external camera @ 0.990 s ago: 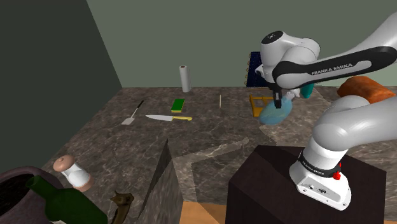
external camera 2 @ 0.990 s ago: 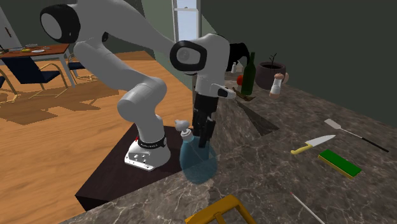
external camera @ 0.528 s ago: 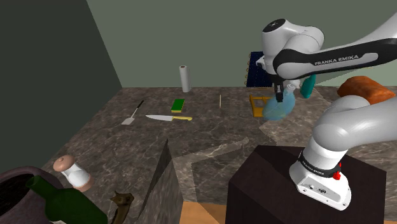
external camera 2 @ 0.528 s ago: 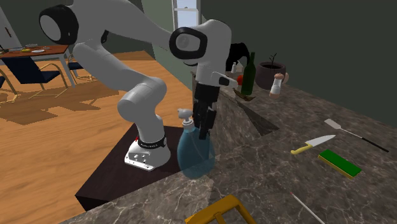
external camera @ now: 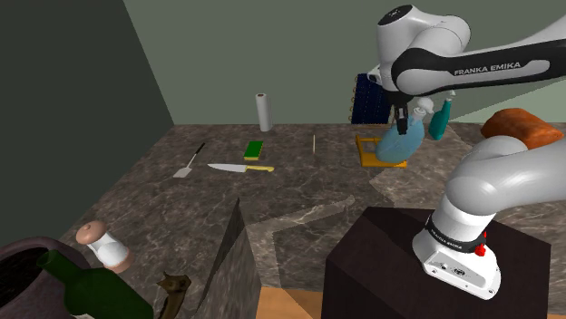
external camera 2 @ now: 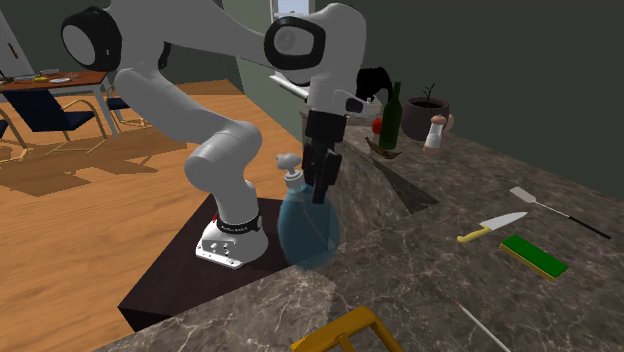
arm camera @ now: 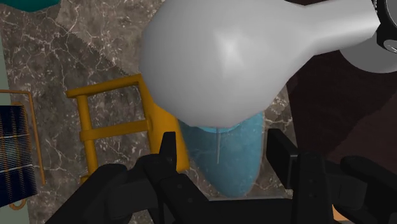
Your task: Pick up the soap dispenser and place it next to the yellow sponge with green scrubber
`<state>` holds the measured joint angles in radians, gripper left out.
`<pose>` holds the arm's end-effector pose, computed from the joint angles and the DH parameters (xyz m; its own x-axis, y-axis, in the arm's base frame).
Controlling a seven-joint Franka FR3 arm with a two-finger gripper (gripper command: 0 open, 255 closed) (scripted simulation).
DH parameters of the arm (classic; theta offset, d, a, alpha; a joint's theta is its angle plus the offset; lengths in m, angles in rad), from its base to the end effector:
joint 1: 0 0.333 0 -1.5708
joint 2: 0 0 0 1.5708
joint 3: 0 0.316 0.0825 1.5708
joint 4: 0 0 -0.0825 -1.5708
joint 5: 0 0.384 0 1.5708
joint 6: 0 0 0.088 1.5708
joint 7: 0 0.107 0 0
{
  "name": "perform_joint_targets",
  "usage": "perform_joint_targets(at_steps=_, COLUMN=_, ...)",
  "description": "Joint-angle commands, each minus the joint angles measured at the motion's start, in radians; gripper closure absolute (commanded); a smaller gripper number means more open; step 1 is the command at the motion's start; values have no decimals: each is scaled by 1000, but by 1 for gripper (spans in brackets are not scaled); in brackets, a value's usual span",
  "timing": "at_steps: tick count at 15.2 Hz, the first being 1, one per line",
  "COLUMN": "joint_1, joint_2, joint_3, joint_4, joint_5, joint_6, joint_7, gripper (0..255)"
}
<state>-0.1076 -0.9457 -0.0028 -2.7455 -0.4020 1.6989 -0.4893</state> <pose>0.2576 -0.0659 0.4700 0.8814 0.3835 -0.2757 0.4556 -0.8441 0.2825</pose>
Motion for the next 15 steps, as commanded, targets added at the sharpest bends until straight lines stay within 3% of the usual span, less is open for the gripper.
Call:
perform_joint_targets(at_steps=1, joint_1=0, joint_2=-4, joint_3=3, joint_4=27, joint_5=4, joint_6=-29, joint_7=-11, gripper=255)
perform_joint_targets(at_steps=15, joint_1=-4, joint_2=21, joint_3=18, joint_4=223, joint_5=18, joint_6=-188, joint_7=-72, gripper=255)
